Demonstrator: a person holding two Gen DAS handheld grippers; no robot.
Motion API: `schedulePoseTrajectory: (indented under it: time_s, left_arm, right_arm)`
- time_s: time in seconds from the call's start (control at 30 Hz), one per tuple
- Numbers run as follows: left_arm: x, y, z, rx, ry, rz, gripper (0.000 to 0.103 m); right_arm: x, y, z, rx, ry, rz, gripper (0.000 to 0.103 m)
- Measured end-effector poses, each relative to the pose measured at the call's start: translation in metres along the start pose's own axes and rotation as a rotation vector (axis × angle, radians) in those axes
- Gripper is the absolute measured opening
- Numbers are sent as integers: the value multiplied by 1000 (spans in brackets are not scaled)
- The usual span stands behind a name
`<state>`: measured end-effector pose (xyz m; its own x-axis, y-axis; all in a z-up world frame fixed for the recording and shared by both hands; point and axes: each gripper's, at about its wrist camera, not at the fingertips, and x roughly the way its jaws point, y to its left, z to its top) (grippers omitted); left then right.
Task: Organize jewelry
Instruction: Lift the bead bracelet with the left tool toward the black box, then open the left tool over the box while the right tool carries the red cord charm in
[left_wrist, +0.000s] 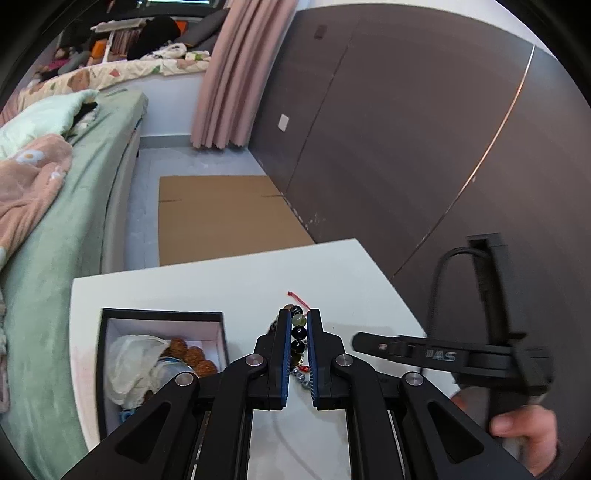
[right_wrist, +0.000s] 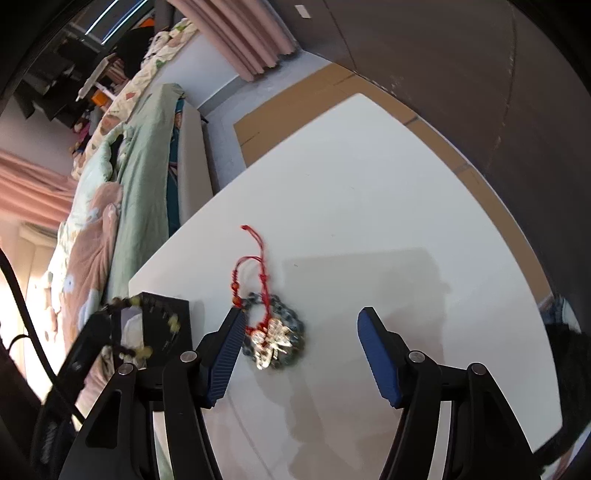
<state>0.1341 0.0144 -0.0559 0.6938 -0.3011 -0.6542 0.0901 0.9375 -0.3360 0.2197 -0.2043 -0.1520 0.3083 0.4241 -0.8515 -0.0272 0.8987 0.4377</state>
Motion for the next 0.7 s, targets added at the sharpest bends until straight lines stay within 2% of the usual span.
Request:
schedulePoseTrajectory:
  time_s: [0.2,0.4,0.57,0.63,0.7]
  left_arm:
    - [-15,16,4,-27,-36,8,8]
    - [-26,35,5,-71,-48,12,8]
    - [-31,47,3,-96,-41,23,8]
    - [-32,52,2,-103,-35,26,8]
    - [-32,55,2,-113,-33,23,8]
  right_arm:
    - [20,17,6,-51,0,-12,49]
    - [30,24,10,-55,-7,-15,46]
    - [34,37,10,-89,-41,-63,44]
    - [39,41,9,-103,-37,-90,40]
    - [45,43,7,-109,-24,-109,29]
